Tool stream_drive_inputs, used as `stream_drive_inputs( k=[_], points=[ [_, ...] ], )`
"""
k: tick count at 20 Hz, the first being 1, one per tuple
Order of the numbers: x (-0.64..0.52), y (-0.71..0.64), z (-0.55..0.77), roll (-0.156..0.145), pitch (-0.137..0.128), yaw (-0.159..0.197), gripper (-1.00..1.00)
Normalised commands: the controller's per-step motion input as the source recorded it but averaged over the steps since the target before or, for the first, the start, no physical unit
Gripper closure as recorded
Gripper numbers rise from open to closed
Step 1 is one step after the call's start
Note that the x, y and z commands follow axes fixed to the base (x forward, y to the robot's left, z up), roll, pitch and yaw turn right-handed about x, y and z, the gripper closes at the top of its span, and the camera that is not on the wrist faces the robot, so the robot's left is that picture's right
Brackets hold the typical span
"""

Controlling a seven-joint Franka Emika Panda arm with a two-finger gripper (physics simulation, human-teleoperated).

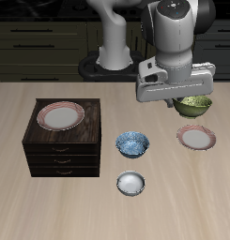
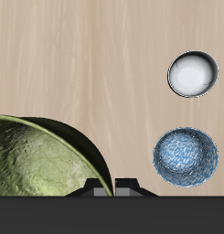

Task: Place the green bowl onto the plate that is on top of the cabinet

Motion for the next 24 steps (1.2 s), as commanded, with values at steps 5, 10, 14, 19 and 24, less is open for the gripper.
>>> stream_drive_inputs(
  k=[5, 10, 14, 19, 24],
  points=[
    [-0.33, -0.06, 0.35, -0.007, -0.061, 0.036, 1.00],
    [-0.29, -0.10, 0.26, -0.012, -0.018, -0.008, 1.00],
    [-0.23, -0.08, 0.20, 0.021, -0.024, 0.016, 1.00],
    [-0.17, -0.25, 0.23, -0.048, -0.048, 0.006, 1.00],
    [-0.17, -0.33, -0.02, -0.045, -0.006, 0.036, 1.00]
  ],
)
